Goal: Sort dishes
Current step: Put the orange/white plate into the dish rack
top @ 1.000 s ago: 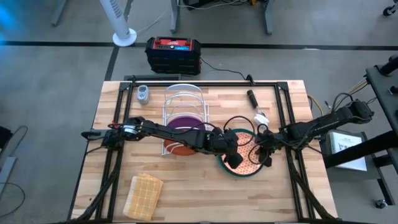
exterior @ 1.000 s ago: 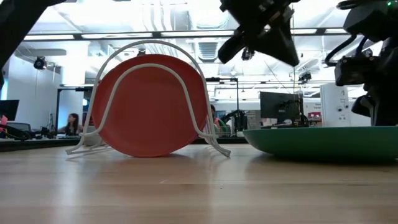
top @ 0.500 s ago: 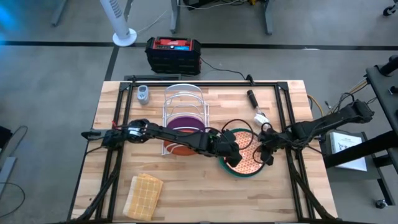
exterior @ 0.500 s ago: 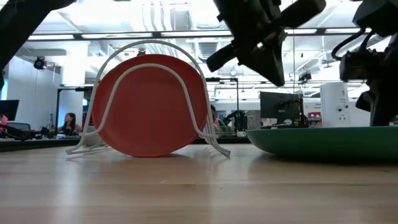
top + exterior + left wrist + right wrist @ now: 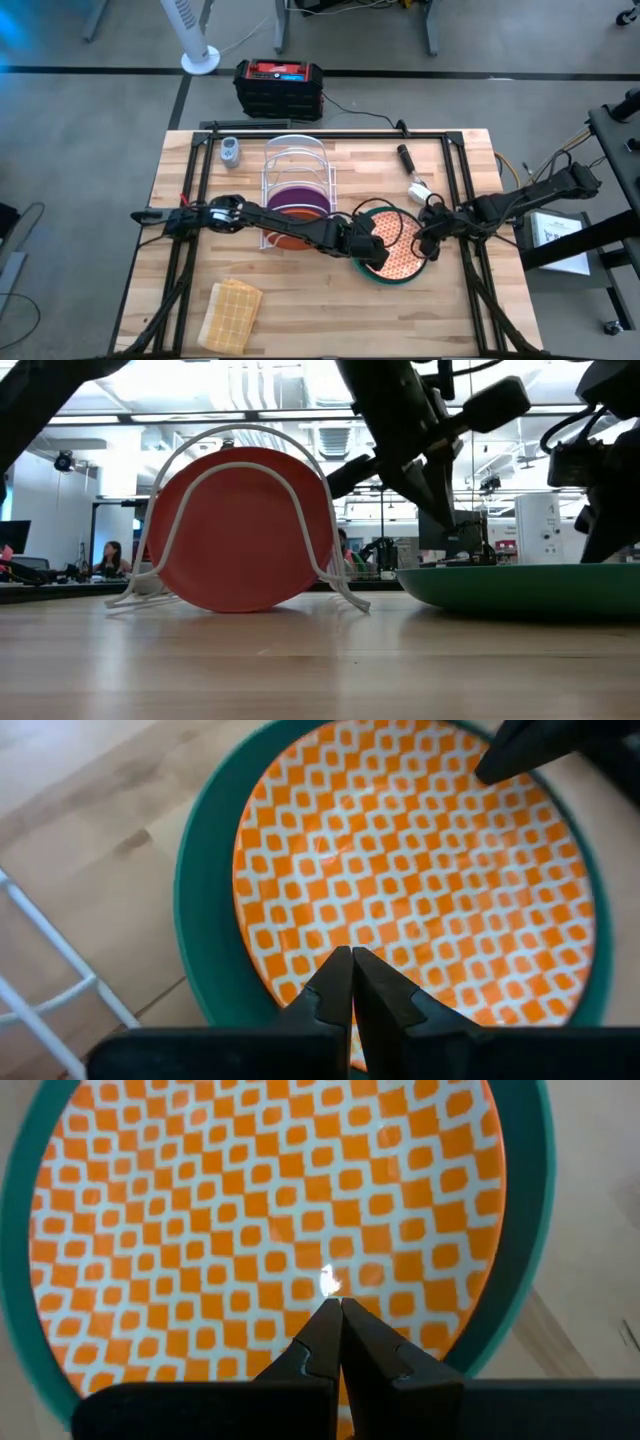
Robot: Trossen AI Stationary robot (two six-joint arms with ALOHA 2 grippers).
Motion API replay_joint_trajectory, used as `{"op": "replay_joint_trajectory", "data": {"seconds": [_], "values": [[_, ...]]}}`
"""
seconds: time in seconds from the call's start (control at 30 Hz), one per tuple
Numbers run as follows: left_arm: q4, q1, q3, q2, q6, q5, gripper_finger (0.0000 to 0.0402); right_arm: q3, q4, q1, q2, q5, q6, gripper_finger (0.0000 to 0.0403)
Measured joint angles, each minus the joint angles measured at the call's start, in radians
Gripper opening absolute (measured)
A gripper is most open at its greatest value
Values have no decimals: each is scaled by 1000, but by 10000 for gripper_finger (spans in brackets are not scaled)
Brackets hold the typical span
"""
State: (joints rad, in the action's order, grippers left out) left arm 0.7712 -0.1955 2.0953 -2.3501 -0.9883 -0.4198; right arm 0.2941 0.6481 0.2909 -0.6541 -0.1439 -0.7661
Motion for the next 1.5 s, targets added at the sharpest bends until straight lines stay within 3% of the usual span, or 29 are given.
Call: {"op": "replay_joint_trajectory", "data": {"seconds": [0.6,1.0,1.23,1.5], "values": [[9,25,-9,-26,-26,-42,0,-109,-210,0,-22,-17,-22,0],[4,44,-11,-32,-22,-68,0,-111,-205,0,-22,-13,-21,0],[-32,30,18,-32,48,15,0,-108,-190,-1,-18,42,-39,0],[-28,23,62,-32,95,4,0,-57,-266,-1,-5,-93,-15,0]]}}
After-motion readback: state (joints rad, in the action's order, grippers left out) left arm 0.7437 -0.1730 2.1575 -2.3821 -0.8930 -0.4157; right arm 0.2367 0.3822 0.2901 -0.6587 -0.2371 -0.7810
